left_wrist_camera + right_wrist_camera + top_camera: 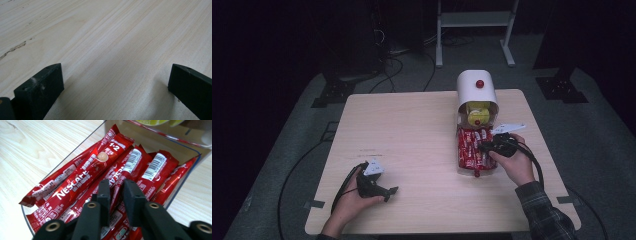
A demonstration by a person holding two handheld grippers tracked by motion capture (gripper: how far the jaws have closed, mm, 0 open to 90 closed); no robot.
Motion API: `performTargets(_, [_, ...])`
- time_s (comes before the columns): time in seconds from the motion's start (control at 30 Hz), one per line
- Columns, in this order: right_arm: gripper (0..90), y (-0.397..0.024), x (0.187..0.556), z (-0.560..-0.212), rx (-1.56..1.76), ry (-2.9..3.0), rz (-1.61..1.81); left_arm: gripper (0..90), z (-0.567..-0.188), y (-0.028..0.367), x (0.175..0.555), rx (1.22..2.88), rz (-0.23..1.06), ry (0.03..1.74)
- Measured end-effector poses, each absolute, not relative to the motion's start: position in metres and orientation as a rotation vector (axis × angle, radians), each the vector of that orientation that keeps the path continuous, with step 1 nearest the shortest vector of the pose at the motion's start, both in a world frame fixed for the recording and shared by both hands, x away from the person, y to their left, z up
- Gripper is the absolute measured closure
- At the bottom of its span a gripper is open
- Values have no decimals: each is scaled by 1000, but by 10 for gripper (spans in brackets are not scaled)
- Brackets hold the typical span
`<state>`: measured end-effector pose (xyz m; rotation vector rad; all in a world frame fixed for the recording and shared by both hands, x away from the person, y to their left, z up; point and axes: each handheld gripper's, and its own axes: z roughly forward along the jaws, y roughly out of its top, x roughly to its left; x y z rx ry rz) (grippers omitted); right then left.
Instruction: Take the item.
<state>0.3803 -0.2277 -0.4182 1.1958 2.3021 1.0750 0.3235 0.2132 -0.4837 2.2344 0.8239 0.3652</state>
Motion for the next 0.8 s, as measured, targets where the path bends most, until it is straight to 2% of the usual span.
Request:
performTargets(0.23, [860, -229, 380, -419, 1247, 2300, 1090, 0, -484, 213, 323, 2235, 365, 824])
performTargets(0.8, [880, -234, 374, -409, 1292, 2270, 1142, 0, -484, 213, 323, 2234, 365, 824])
